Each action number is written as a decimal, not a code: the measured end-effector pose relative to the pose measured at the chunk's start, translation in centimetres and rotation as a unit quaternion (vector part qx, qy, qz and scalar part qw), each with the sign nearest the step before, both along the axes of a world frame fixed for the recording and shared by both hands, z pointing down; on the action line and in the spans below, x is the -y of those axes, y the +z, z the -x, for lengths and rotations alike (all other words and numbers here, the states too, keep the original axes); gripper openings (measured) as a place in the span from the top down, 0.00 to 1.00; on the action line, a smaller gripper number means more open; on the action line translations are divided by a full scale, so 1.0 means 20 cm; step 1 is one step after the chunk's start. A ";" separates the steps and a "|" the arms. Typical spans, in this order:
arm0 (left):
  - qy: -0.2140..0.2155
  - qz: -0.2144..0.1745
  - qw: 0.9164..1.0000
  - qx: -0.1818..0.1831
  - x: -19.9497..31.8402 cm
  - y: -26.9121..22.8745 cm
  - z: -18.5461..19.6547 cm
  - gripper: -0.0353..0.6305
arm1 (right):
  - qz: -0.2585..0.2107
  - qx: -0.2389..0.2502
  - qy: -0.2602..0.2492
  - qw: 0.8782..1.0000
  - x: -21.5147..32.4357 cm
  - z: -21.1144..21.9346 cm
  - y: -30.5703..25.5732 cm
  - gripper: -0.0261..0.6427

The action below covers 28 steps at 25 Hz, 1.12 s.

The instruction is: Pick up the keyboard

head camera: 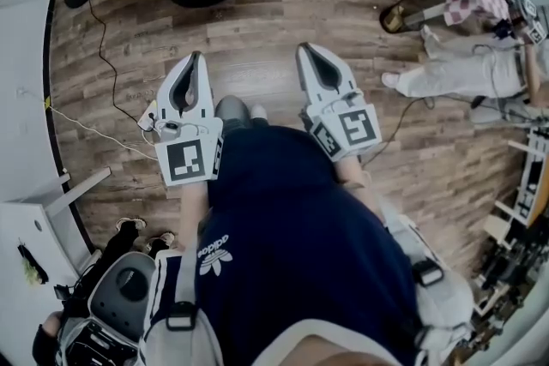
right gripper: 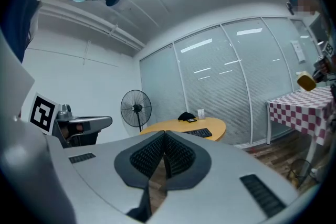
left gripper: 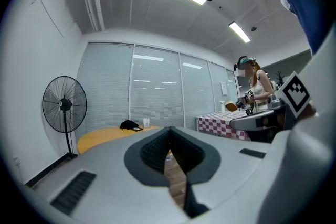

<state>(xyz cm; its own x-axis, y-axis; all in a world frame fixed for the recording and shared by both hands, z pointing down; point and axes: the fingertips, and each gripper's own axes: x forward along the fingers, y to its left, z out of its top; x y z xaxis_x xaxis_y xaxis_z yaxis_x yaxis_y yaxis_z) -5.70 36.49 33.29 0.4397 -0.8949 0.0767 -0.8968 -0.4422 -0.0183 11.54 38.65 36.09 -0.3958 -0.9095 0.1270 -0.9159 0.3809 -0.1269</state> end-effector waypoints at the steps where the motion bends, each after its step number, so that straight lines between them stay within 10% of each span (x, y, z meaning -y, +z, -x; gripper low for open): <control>1: 0.002 0.001 1.000 0.000 0.00 0.00 -0.02 0.94 | 0.000 0.001 0.002 1.000 0.00 -0.02 0.00 0.96; 28: 0.040 0.001 0.999 0.014 1.20 -0.03 0.15 0.94 | 0.021 -0.003 0.057 0.998 1.12 0.05 0.00 0.96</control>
